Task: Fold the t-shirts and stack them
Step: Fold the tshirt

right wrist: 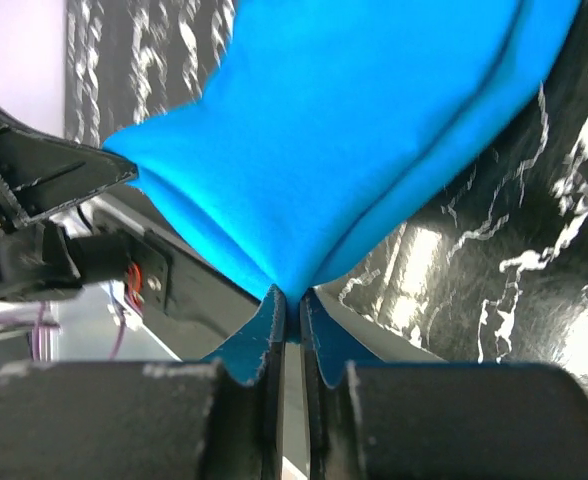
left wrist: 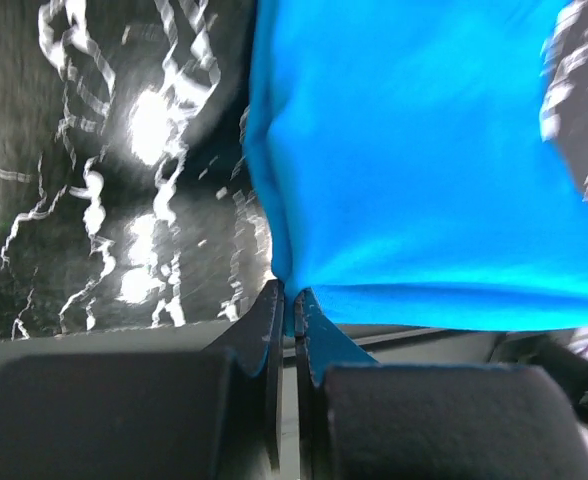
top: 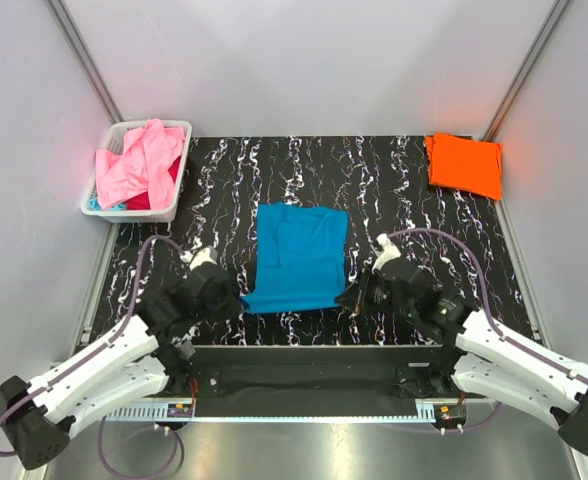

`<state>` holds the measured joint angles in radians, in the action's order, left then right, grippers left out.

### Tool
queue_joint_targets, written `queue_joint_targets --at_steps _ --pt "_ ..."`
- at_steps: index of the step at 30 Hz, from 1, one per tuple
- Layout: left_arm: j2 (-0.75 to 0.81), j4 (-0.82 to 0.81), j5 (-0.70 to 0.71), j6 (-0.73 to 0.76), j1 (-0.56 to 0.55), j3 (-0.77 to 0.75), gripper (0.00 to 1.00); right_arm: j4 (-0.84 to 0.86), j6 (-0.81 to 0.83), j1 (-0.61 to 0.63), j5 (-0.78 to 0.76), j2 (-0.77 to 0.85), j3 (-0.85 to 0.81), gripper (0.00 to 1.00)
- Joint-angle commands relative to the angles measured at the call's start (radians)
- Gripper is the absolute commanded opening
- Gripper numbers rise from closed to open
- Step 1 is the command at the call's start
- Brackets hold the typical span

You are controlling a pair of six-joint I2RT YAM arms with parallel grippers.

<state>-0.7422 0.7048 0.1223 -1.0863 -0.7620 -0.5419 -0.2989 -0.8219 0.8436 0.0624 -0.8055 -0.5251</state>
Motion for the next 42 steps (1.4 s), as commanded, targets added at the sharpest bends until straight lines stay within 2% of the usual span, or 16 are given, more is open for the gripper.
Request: queue_joint_targets --at_steps 1,8,14,16,21,26,36,42 --pt "-0.047 0.137 0.187 0.028 0.004 -0.104 0.00 -0.164 0.058 -0.003 -0.153 -0.020 -0.113 0.00" --pt "-0.258 0.139 0.384 0.080 0.007 -0.292 0.00 -0.166 0.173 -0.003 -0.294 -0.136 -0.231 0.00" --pt "-0.483 0.101 0.447 0.131 0.044 -0.464 0.00 -0.154 0.239 -0.026 -0.427 -0.271 -0.315 0.00" --pt "-0.528 0.079 0.441 0.158 0.073 -0.516 0.00 -0.131 0.263 -0.064 -0.441 -0.322 -0.338 0.00" --pt "-0.695 0.029 0.424 0.224 0.133 -0.645 0.00 -0.030 0.322 -0.207 -0.333 -0.424 -0.360 0.00" --pt "-0.836 -0.008 0.376 0.270 0.214 -0.759 0.00 0.044 0.398 -0.302 -0.296 -0.569 -0.455 0.00" --pt "-1.206 -0.057 0.269 0.342 0.326 -1.064 0.00 0.141 0.451 -0.405 -0.207 -0.978 -0.713 0.00" --pt "-1.394 -0.119 0.205 0.405 0.363 -1.193 0.01 0.167 0.438 -0.431 -0.234 -1.135 -0.829 0.00"
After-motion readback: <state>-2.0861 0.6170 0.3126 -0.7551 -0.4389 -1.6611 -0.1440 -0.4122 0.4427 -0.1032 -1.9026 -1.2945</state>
